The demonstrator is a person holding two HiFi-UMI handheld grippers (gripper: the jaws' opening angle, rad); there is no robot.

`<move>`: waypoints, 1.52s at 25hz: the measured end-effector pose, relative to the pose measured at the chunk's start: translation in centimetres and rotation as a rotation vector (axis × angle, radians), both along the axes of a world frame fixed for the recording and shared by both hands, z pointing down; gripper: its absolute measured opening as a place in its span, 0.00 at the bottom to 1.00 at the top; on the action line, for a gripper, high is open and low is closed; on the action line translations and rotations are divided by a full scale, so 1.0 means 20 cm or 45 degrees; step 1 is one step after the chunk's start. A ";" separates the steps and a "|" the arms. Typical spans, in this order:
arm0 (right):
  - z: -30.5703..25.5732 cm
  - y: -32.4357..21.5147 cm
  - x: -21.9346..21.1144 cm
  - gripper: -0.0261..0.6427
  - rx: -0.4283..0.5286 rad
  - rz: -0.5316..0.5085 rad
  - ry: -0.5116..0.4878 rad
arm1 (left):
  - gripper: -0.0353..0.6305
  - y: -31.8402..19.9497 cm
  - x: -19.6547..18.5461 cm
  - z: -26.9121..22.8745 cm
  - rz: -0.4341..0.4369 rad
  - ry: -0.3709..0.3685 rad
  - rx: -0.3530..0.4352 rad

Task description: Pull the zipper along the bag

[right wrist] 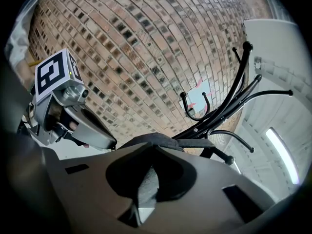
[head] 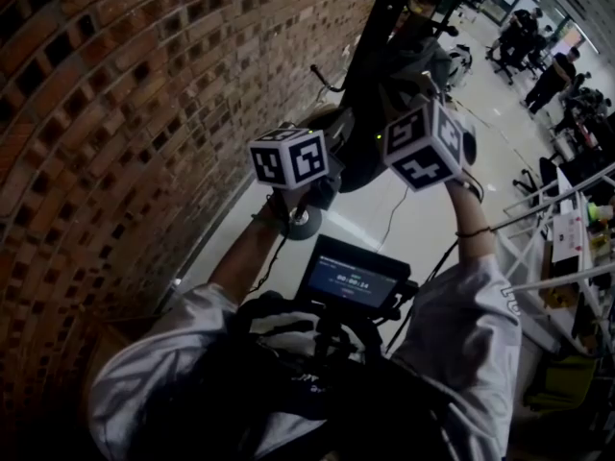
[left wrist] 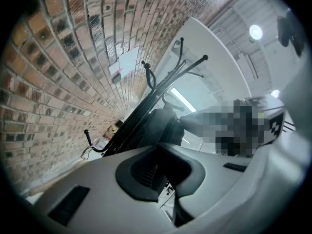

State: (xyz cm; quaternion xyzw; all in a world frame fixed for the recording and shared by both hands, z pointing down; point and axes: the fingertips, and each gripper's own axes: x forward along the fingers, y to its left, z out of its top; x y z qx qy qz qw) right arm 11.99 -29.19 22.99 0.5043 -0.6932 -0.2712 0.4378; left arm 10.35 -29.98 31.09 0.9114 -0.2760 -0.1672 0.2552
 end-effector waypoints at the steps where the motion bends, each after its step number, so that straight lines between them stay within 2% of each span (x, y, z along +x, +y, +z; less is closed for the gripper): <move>1: 0.00 0.00 0.00 0.05 0.001 -0.001 -0.002 | 0.07 0.00 0.00 -0.01 -0.003 -0.007 0.008; 10: -0.01 -0.01 0.02 0.05 0.015 -0.029 -0.022 | 0.07 -0.02 0.02 -0.12 -0.018 -0.088 0.045; 27: -0.01 0.00 0.04 0.05 0.009 -0.080 -0.165 | 0.07 -0.07 0.03 -0.34 -0.063 -0.058 0.042; 38: -0.03 0.01 0.06 0.05 0.023 -0.096 -0.211 | 0.08 -0.08 0.10 -0.48 -0.072 -0.127 0.121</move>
